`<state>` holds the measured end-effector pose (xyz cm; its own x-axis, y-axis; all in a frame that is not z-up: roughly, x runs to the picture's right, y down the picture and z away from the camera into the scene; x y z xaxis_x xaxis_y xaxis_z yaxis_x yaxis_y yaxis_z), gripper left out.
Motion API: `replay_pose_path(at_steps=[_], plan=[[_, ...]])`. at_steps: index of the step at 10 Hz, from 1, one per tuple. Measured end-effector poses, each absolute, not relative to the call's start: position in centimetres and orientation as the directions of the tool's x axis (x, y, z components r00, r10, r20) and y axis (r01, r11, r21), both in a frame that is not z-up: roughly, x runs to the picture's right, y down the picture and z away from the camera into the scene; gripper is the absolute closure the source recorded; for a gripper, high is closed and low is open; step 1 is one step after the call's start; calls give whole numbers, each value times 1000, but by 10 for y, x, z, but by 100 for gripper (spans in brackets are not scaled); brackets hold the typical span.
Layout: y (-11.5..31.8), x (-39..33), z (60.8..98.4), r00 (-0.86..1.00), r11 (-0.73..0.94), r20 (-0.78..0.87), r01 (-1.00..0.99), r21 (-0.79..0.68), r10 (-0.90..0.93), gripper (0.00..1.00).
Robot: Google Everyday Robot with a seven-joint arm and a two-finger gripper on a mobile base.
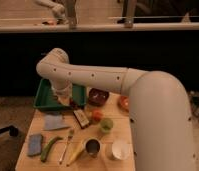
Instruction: Place grapes in tray
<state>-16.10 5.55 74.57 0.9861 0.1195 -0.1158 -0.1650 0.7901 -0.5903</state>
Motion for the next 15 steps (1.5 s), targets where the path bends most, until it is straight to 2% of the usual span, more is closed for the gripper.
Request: replay_pose_path(at_steps=[6, 15], plan=[[47, -195, 796, 989, 769, -138, -131, -626, 56, 100], [25, -192, 868, 982, 729, -183, -162, -666, 51, 100]])
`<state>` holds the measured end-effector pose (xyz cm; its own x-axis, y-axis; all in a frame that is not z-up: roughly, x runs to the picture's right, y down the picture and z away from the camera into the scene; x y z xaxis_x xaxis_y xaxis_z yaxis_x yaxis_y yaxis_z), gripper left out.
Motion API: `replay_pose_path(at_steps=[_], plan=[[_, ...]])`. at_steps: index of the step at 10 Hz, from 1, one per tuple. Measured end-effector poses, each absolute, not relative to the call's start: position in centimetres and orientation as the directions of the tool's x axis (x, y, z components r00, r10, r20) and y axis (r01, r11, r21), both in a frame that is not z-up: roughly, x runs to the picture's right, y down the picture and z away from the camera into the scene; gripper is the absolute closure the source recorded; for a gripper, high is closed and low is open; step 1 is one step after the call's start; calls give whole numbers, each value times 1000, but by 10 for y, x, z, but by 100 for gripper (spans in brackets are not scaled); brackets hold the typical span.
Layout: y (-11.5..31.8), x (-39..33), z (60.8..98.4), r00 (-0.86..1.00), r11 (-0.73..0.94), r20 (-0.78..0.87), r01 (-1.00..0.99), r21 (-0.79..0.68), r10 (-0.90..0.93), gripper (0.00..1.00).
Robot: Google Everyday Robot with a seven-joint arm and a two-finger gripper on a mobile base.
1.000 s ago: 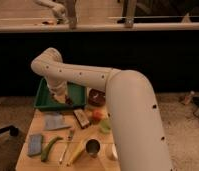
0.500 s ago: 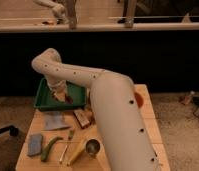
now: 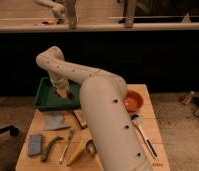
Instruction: Place grapes in tray
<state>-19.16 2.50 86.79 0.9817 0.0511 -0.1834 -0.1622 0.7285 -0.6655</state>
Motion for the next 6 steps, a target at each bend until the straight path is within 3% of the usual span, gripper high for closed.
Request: replay_pose_path(at_steps=[6], plan=[[40, -184, 905, 979, 686, -200, -172, -707, 40, 100]])
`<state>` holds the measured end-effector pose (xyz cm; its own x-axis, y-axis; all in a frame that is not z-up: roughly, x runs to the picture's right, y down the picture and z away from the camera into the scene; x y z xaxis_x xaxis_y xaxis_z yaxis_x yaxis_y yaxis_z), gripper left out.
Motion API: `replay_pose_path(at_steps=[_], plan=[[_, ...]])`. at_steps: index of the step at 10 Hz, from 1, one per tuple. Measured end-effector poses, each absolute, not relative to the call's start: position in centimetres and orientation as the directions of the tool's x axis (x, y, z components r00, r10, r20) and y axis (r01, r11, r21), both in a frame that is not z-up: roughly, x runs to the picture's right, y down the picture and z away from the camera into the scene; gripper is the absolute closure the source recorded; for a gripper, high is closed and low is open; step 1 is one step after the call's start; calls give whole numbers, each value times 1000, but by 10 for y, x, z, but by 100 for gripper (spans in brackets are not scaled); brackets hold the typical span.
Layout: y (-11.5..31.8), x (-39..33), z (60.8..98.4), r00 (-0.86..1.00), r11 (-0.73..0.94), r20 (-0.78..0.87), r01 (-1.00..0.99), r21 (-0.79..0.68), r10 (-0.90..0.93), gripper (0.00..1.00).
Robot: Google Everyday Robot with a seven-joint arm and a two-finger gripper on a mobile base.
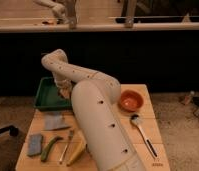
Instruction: Place grapes in tray
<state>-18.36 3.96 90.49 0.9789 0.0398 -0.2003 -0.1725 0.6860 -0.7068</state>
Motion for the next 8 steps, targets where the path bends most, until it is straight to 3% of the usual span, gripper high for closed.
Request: replay_pose_path(at_steps=[8], plan=[[62, -180, 925, 983, 639, -183, -125, -759, -25, 100]])
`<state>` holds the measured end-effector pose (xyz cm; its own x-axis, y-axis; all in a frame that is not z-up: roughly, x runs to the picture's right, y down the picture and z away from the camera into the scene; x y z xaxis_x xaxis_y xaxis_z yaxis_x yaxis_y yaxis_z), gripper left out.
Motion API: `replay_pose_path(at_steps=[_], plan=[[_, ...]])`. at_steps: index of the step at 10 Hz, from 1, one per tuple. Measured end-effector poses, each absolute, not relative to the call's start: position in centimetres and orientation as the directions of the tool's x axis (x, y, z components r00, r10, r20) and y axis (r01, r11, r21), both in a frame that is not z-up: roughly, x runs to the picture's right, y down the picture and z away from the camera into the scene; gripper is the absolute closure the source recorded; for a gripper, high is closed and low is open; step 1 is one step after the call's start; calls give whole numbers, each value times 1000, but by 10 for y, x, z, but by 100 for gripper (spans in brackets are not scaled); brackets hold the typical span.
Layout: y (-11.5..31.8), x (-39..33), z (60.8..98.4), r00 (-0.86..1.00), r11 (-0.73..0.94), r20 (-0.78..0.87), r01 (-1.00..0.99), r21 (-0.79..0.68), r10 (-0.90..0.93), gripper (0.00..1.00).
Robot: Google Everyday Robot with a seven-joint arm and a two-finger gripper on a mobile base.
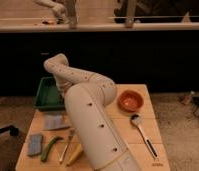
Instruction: Place grapes in tray
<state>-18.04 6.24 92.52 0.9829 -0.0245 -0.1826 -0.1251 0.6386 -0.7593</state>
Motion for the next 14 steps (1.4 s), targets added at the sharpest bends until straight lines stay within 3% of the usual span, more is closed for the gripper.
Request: replay_pose_path(at_steps=[2, 3, 10, 11, 14], plan=[[66, -182, 927, 985, 630, -169, -105, -770, -43, 99], [65, -182, 928, 985, 630, -170, -106, -770, -42, 94], [66, -183, 927, 985, 630, -169, -105, -770, -43, 25], [66, -183, 927, 985, 630, -169, -105, -770, -43, 20], [66, -183, 927, 985, 630, -169, -104, -770, -43, 20]])
